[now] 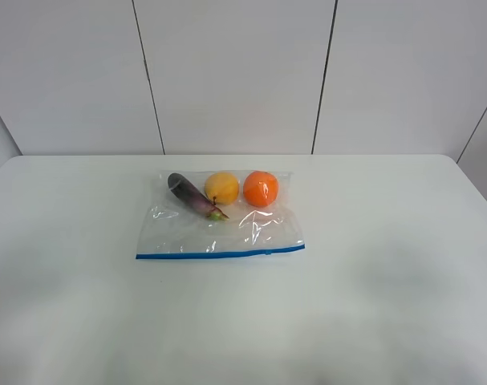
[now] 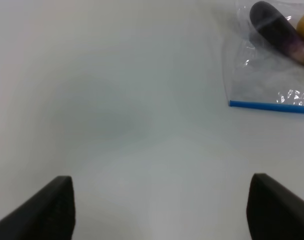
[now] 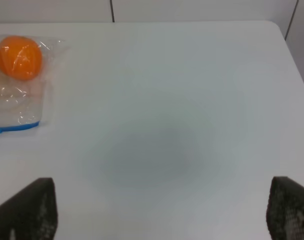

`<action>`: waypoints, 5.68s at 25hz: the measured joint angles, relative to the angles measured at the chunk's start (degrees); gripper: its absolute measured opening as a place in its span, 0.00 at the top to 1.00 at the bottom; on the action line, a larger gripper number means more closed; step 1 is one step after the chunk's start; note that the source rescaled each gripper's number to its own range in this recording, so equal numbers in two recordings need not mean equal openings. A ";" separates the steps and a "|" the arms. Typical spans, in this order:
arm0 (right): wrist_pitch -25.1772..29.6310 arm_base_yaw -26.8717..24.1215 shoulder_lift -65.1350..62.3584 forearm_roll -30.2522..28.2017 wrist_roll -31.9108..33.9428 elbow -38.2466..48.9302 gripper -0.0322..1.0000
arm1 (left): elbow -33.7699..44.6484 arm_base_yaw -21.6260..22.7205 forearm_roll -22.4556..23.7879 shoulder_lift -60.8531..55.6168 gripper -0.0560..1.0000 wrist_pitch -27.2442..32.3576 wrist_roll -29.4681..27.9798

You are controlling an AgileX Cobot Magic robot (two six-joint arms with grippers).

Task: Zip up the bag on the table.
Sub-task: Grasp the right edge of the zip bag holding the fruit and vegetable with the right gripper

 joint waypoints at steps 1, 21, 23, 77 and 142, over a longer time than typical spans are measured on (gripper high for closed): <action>0.00 0.00 0.00 -0.14 0.00 0.00 0.00 | 0.00 0.00 0.00 0.00 0.00 0.00 0.00; 0.00 0.00 0.00 -0.65 0.00 0.00 0.00 | 0.00 0.00 0.96 0.00 0.00 0.00 0.87; 0.00 0.00 0.00 -0.65 0.00 0.00 0.00 | 0.00 0.00 1.01 0.00 0.00 0.00 0.87; -33.46 0.00 65.44 0.53 -0.05 -16.45 0.03 | 0.00 0.00 2.63 0.00 0.00 0.00 0.89; -26.24 13.98 117.07 65.67 -27.57 -31.30 0.12 | 0.00 0.00 2.63 0.00 0.00 0.00 0.94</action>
